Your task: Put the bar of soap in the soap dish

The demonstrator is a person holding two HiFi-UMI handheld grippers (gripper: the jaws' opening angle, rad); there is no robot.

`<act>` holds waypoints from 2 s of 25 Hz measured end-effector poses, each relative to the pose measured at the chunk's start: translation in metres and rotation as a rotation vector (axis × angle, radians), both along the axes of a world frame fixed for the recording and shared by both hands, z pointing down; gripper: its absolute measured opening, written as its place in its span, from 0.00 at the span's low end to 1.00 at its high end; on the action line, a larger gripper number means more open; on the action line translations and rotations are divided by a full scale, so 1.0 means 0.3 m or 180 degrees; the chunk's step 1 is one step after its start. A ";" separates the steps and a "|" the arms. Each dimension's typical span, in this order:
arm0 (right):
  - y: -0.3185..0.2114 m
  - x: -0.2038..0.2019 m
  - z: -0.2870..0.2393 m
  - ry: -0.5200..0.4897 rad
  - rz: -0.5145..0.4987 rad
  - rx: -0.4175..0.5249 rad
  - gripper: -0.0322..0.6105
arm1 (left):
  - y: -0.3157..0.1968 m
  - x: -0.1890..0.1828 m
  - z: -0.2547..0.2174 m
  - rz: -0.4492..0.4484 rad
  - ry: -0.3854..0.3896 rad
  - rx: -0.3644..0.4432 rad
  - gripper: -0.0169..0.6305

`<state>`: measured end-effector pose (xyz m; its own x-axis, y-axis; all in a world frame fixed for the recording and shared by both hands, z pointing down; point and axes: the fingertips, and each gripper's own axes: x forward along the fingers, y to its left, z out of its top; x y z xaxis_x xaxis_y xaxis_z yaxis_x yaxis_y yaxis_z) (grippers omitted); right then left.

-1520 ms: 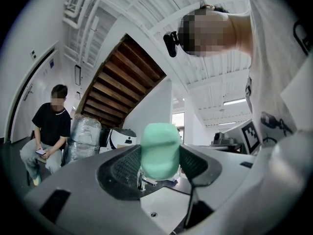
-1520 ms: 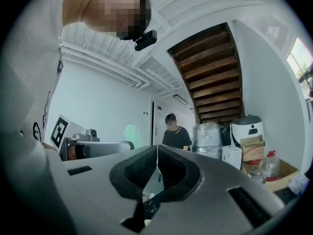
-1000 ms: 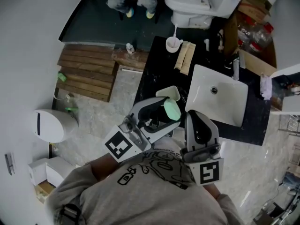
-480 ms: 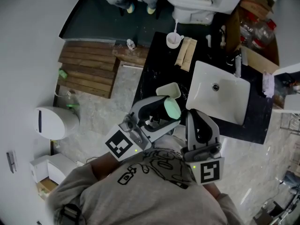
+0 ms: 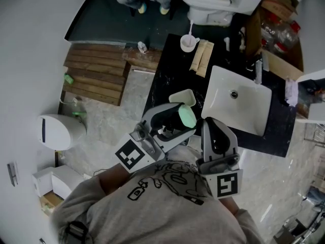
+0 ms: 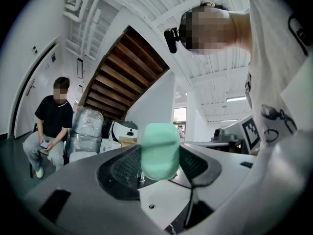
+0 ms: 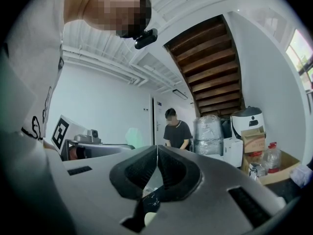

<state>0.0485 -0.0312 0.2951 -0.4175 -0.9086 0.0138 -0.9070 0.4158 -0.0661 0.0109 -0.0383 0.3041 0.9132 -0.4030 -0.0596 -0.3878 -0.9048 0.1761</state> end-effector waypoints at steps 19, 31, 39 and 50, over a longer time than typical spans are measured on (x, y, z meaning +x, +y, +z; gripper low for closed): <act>-0.004 -0.007 0.066 0.0087 -0.0070 -0.0027 0.08 | -0.005 0.010 0.069 -0.0069 -0.0075 -0.0026 0.41; -0.019 -0.010 0.130 0.0092 -0.0091 -0.0085 0.08 | -0.020 0.002 0.127 -0.0104 -0.0086 -0.0095 0.41; -0.020 -0.020 0.158 0.0132 -0.0103 -0.0097 0.08 | -0.024 -0.002 0.161 -0.0109 -0.0142 -0.0099 0.41; -0.030 -0.031 0.206 0.0181 -0.0141 -0.0087 0.09 | -0.034 -0.009 0.231 -0.0143 -0.0192 -0.0104 0.41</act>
<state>0.0392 -0.0403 0.3570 -0.4551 -0.8882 0.0632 -0.8904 0.4543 -0.0268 0.0084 -0.0486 0.3734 0.8957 -0.4445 0.0088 -0.4387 -0.8803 0.1805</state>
